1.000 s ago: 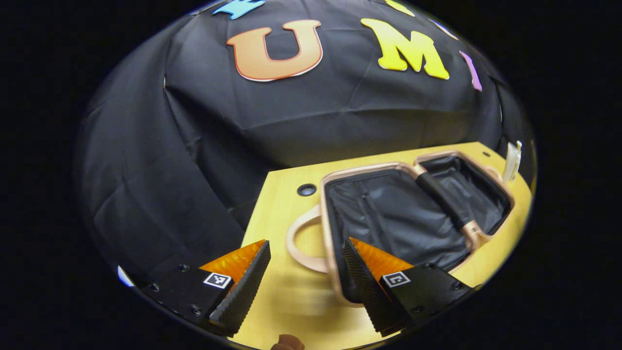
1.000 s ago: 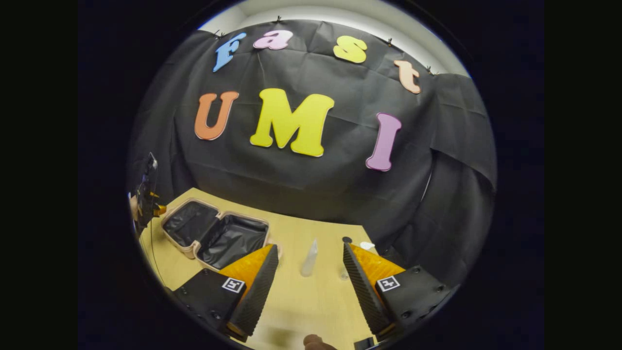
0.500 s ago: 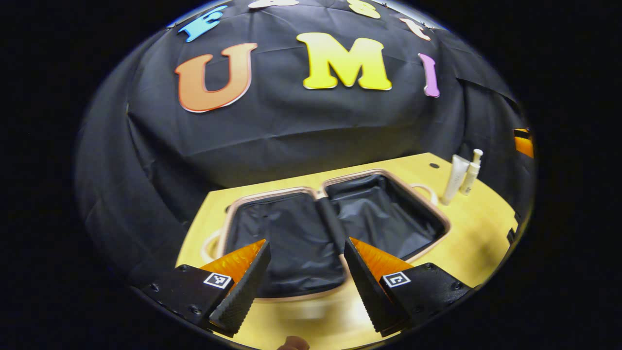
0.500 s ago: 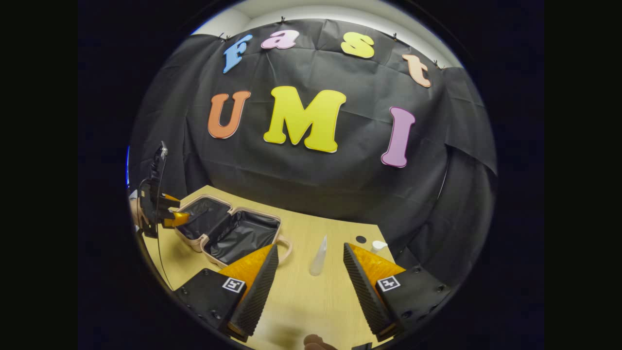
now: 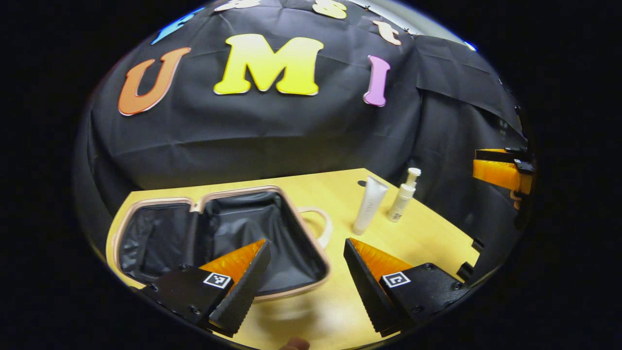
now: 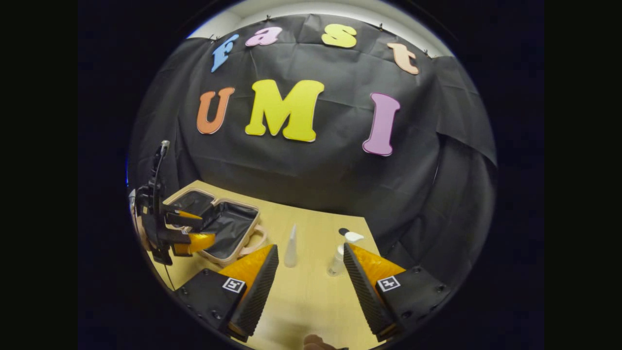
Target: First open the suitcase, pack the skin care products into it, and then close the suitcase.
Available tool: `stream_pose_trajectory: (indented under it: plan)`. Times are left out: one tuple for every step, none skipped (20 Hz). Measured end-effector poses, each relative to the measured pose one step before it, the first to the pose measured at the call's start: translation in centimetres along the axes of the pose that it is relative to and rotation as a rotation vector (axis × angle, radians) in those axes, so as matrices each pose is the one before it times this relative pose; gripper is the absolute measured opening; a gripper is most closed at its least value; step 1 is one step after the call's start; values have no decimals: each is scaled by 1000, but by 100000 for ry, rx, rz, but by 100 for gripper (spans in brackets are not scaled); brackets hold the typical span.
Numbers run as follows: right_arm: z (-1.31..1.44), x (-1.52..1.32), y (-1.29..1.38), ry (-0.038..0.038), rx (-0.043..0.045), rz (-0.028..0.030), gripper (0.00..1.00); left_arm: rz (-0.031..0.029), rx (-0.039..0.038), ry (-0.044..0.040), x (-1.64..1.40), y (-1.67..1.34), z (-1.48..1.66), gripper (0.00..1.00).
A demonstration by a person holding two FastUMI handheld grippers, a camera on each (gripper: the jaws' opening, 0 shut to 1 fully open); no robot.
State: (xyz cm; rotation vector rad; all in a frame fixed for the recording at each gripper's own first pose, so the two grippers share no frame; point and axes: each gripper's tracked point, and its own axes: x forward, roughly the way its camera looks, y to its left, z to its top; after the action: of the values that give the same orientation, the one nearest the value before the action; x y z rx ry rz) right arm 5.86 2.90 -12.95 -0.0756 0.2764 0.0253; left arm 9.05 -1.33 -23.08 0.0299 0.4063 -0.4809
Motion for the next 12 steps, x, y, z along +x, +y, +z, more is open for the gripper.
stream_pose_trajectory:
  plan:
    - [-305,173,-890,328,132,-435,80,-2182,173,554,897,-1766,-109,97]
    - [-134,209,-853,400,189,-408,80,-1604,600,503,1046,-1528,-8,97]
    - [-410,181,-927,537,421,-332,80,-1619,685,859,996,-1479,62,97]
    - [-326,238,-885,739,476,-314,80,-1341,764,437,1039,-1341,78,97]
    - [-478,347,-776,995,313,-244,80,-564,581,208,1053,-841,118,97]
    - [-445,317,-828,983,138,-211,80,-151,-106,-670,1171,-766,152,97]
    - [-354,288,-768,921,-59,-133,80,-717,-548,-526,1048,-804,34,97]
    - [-401,333,-794,857,-225,-163,80,-288,-839,524,1200,-694,-89,97]
    - [-390,326,-775,900,-130,-242,80,198,-1370,1707,1246,-448,-489,97]
    - [-351,462,-730,961,-41,-36,80,1628,-1292,1107,1395,-46,-431,97]
    - [-505,394,-744,971,-28,-150,80,2261,-1152,813,1482,186,-301,97]
    - [-406,422,-734,1147,136,-119,80,2652,-769,747,1176,421,-288,97]
